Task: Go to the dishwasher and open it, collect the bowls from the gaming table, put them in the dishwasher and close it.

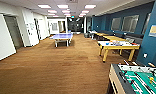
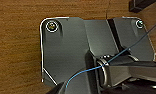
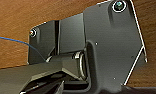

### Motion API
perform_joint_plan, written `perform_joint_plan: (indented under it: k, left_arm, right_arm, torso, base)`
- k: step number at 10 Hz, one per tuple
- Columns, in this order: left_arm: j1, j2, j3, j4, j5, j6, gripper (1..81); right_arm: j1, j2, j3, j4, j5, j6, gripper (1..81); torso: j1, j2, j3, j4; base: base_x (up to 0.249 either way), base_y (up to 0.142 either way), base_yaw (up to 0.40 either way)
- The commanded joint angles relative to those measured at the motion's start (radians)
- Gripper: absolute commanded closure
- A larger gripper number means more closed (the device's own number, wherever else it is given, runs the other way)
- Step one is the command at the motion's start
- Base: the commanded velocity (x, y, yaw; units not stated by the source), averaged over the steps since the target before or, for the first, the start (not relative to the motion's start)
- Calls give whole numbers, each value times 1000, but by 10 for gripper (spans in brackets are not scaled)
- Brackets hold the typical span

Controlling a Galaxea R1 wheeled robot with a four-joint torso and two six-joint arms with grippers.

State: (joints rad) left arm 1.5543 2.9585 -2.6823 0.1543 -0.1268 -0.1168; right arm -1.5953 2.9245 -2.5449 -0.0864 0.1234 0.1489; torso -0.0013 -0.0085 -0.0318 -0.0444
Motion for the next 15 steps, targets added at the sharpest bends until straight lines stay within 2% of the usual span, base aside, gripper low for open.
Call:
perform_joint_plan:
  k: [1, 8, 15]
  left_arm:
    - [-46, -7, -1, 5, 49, 0, 10]
    - [-46, -4, -1, 4, 49, 2, 10]
    - [-46, -5, -1, 2, 49, 2, 10]
  right_arm:
    - [45, -5, 5, -9, -50, -5, 10]
    - [42, -2, 3, -9, -50, -5, 10]
    - [42, -2, 2, -10, -50, -5, 10]
  torso:
    - [1, 0, 0, 0]
    - [2, 0, 0, 0]
    - [1, -1, 0, 0]
  base:
    - [190, 0, 0]
    - [191, 0, 0]
    - [242, 0, 0]
